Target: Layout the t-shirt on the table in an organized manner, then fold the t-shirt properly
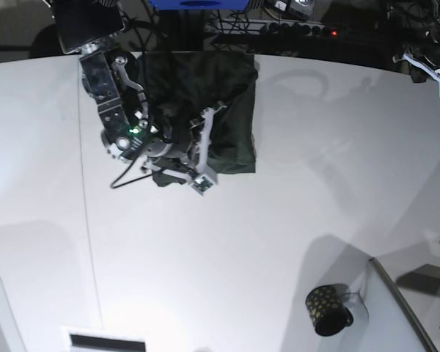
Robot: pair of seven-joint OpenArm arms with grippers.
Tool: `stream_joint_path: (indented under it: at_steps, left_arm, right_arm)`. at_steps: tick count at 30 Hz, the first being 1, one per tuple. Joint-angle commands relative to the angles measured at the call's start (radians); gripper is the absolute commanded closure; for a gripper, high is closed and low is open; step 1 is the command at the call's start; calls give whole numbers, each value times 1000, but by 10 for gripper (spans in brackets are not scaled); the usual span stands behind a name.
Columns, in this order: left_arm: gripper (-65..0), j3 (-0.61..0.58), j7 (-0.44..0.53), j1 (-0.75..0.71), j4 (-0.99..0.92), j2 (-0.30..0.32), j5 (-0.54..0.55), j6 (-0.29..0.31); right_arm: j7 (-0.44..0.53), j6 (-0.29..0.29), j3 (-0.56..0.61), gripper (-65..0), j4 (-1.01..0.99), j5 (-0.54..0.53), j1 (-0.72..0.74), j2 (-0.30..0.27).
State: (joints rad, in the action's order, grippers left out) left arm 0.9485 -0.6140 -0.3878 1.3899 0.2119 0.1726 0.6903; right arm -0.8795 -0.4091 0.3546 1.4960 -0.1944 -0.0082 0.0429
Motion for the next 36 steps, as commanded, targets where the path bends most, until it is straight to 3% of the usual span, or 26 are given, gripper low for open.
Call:
stream_joint_path:
  at_steps: [1,9,23,28,36]
  left_arm:
    - [0,10,18,-6,15,19,9,8]
    - [0,7,18,-6,15,19,9,8]
    - [0,2,18,2,15,14,9,8]
    - [0,2,16,2,15,14,9,8]
    - [0,2,15,2,15,14,9,8]
  right_arm:
    - [18,-1,8,-26,12,-10,24,13]
    - [-22,-1,42,-26,-33,-10,118,79]
    - [7,0,41,-33,-176,-15,192,108]
    - [10,0,47,-33,-183,-129,207,110]
    - [115,0,225,-38,-222,-242,244,108]
